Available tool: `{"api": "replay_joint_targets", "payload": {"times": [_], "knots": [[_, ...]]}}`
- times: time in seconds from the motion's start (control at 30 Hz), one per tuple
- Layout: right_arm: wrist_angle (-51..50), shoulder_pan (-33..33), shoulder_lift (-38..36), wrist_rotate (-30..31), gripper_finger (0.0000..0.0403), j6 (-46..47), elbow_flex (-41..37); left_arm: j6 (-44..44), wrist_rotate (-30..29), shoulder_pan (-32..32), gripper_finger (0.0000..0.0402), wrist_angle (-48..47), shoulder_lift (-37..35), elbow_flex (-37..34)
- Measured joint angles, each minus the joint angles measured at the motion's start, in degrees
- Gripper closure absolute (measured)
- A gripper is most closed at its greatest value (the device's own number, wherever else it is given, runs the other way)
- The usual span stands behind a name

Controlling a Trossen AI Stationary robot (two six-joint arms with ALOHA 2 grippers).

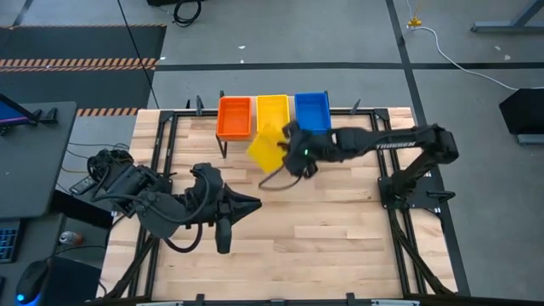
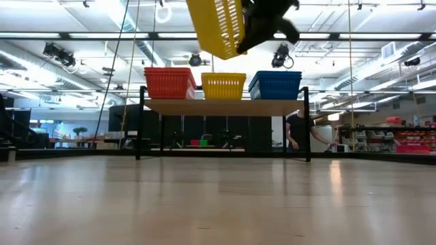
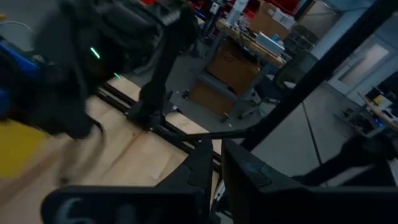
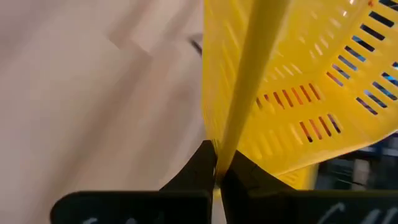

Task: Stack baskets on shelf by color
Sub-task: Stack the yellow bin on top of the stacked yellow bins on the shelf

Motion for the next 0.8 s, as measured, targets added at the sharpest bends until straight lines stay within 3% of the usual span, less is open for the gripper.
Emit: {"api": "replay_joint_targets", "payload": {"times": [0.23,0.43,0.8], "knots": [[7.2,-8.4,-1.2,2.7,0.0387,-15.8,0.0,1.5,6.9,1.7,0.0363,0.1,0.0,0.0],[8.1,-16.9,-0.4,-2.1,0.0386,-26.9,0.0,4.7,7.6,3.8,0.0363,0.0,0.0,0.0],[9.4,-27.7,-0.5,-3.3,0.0385,-46.8,0.0,5.7,9.5,9.4,0.0363,0.0,0.0,0.0]]}}
